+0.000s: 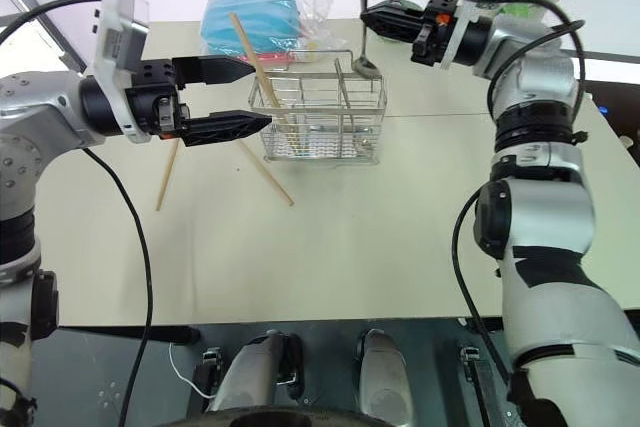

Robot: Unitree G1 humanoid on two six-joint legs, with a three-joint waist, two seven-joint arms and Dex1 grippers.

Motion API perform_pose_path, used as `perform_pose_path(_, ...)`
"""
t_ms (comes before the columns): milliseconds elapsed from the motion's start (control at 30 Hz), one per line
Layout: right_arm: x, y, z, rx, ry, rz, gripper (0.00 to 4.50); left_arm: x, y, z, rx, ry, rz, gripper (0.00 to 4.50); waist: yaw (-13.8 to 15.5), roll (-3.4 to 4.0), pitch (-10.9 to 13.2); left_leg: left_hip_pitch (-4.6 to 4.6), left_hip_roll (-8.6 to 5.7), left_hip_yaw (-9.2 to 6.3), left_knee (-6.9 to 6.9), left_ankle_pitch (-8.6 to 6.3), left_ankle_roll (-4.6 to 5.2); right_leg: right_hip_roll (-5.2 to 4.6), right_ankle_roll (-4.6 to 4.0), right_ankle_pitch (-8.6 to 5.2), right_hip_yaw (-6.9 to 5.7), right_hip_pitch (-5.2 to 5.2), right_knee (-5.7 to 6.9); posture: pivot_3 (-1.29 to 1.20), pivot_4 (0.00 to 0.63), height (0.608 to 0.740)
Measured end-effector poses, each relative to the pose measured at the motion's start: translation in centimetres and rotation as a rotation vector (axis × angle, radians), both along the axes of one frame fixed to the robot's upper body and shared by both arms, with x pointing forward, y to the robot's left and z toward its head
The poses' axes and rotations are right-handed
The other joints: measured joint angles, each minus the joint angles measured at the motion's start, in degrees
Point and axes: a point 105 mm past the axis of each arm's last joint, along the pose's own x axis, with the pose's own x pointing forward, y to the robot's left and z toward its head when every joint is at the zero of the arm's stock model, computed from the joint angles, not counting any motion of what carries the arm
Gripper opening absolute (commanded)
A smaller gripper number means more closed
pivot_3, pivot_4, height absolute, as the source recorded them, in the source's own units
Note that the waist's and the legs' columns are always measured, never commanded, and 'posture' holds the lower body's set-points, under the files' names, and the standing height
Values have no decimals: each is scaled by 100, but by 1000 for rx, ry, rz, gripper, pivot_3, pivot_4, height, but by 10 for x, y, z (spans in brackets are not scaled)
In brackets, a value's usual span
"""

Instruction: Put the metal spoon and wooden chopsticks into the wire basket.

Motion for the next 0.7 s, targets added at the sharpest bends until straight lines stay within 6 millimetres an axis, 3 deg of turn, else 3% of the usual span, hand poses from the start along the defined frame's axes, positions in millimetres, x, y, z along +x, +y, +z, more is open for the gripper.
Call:
perform_pose_path(100, 5, 1, -21, -19, 51, -40, 945, 0, 2, 3, -9, -11, 17, 4500, 12, -1, 0, 0, 0, -1, 1, 0, 0, -2, 0, 0, 0, 0, 0, 0, 150, 715)
perform_pose_path(267, 5, -2, -40, -47, 74, -74, 3354, 1, 3, 3, -7, -18, 35, 4500, 0, -1, 0, -1, 0, -1, 1, 0, 0, -1, 0, 0, 0, -1, 1, 0, 150, 715)
perform_pose_path(467, 4, -15, -20, -27, 26, -123, 3354, 10, 14, 9, -37, -42, 141, 4500, 5, -1, 0, -2, 1, -1, 1, 0, 0, 0, 0, 0, 0, -4, 2, 0, 150, 715)
perform_pose_path(567, -2, -29, 9, 31, -8, -129, 3354, 28, 36, 17, -119, -40, 308, 4500, 11, 0, 0, -1, 2, -3, 1, 0, 1, -1, 0, 0, 0, -3, 2, 0, 150, 715)
perform_pose_path(700, -36, -41, 42, 65, -53, -2, 3354, 66, 89, 9, -210, 74, 677, 4500, 19, -3, -1, -2, 2, -6, 0, -4, 8, -1, 1, 0, 0, -2, 1, 0, 150, 715)
